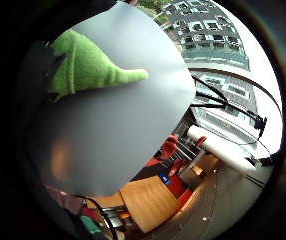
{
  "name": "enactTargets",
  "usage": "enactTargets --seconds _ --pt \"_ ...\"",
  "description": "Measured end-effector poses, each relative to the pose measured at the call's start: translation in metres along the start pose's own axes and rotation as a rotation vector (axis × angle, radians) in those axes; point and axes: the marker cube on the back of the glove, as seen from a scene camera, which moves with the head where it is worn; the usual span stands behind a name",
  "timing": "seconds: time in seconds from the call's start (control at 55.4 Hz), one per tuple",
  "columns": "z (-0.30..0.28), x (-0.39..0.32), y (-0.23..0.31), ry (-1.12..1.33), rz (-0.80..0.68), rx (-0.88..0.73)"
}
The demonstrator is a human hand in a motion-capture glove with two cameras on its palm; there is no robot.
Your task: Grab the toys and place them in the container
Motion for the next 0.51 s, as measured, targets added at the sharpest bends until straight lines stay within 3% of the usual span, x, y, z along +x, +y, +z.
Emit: enactTargets --seconds 0.145,0.235,0.325,0.506 --pt "0.009 0.000 0.000 0.012 0.003 0.007" --pt "0.010 0.027 0.005 0.249 0.040 0.017" --pt "0.012 0.007 0.012 0.028 0.030 -0.006" --pt "0.015 0.017 0.031 0.055 0.068 -0.033"
